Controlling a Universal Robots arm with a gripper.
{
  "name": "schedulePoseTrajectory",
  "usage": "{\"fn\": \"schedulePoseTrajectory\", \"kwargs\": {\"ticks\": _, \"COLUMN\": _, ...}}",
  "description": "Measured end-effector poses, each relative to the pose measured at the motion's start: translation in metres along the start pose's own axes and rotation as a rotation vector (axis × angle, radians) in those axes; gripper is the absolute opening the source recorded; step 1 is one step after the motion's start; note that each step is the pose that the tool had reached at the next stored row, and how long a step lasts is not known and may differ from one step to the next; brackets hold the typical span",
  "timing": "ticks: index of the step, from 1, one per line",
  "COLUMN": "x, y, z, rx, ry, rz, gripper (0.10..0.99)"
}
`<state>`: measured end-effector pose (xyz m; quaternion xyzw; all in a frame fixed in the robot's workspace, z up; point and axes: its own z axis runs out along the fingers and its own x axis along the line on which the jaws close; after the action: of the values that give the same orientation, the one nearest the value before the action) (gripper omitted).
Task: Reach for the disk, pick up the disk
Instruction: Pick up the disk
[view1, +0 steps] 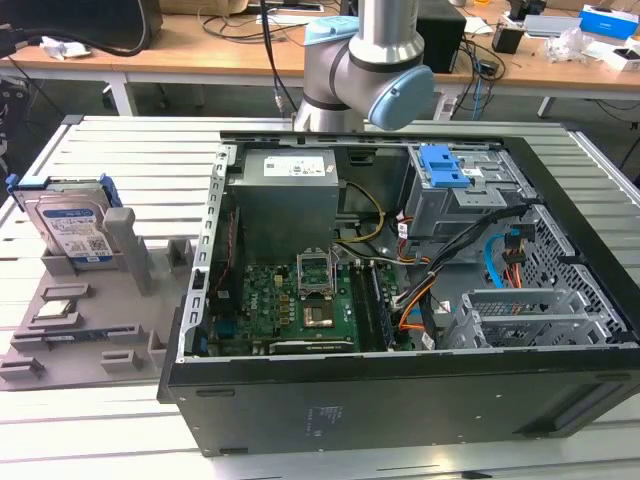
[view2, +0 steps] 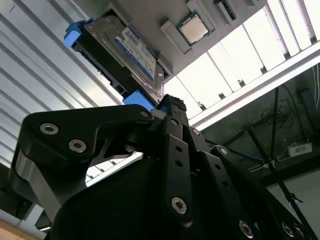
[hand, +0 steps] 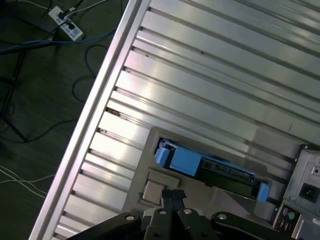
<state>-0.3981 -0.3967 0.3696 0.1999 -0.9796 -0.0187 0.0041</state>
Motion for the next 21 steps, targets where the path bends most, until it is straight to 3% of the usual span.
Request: {"fn": "schedulePoseTrajectory", "kwargs": {"ticks": 21, "x": 0.0, "y": 0.0, "z": 0.0, "rx": 0.0, "ry": 0.0095, "rz": -0.248, "gripper": 0.106}}
